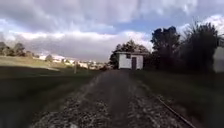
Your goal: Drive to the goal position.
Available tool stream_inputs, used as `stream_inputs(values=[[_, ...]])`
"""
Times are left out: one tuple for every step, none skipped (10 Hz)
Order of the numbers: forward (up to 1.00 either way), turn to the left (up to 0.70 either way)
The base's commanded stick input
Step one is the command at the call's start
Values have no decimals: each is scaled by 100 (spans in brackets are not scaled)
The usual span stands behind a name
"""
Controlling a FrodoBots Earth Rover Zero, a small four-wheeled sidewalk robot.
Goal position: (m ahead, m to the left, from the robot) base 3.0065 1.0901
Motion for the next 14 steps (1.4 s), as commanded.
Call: stream_inputs(values=[[100,0],[100,0],[100,0],[100,0],[100,0],[100,0],[100,0],[100,0],[100,0],[100,0],[100,0],[100,0],[100,-5],[100,-21]])
